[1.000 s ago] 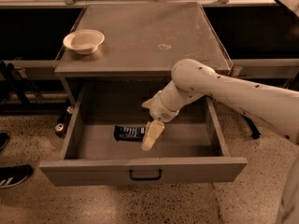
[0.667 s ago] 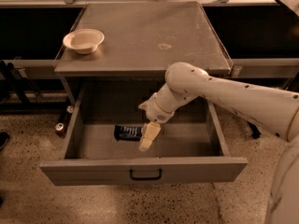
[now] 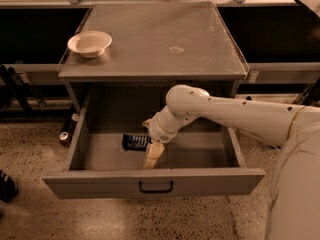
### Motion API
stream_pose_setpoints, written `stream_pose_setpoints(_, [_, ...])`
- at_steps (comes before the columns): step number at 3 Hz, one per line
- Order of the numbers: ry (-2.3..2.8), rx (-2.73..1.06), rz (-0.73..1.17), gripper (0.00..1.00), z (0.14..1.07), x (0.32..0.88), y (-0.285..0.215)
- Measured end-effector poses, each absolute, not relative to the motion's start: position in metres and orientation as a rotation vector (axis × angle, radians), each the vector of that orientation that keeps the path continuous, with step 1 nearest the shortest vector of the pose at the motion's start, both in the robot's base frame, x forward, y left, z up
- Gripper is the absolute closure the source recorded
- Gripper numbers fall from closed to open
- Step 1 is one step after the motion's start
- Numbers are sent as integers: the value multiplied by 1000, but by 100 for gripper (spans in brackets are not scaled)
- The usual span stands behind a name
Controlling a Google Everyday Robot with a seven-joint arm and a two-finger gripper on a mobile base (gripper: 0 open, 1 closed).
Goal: Pick rxbar blueberry from top drawer and place on counter
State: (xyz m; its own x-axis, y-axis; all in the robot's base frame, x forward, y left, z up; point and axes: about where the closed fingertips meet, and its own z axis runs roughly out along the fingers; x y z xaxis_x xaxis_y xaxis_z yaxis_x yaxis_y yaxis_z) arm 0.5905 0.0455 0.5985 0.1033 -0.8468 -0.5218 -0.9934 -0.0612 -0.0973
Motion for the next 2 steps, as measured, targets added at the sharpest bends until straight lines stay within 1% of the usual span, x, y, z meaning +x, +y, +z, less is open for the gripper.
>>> stream_pose_setpoints(1, [1782,-1964,442,26,584,591,52])
stream_pose_setpoints(2, [1782,-1964,442,49,588,591,52])
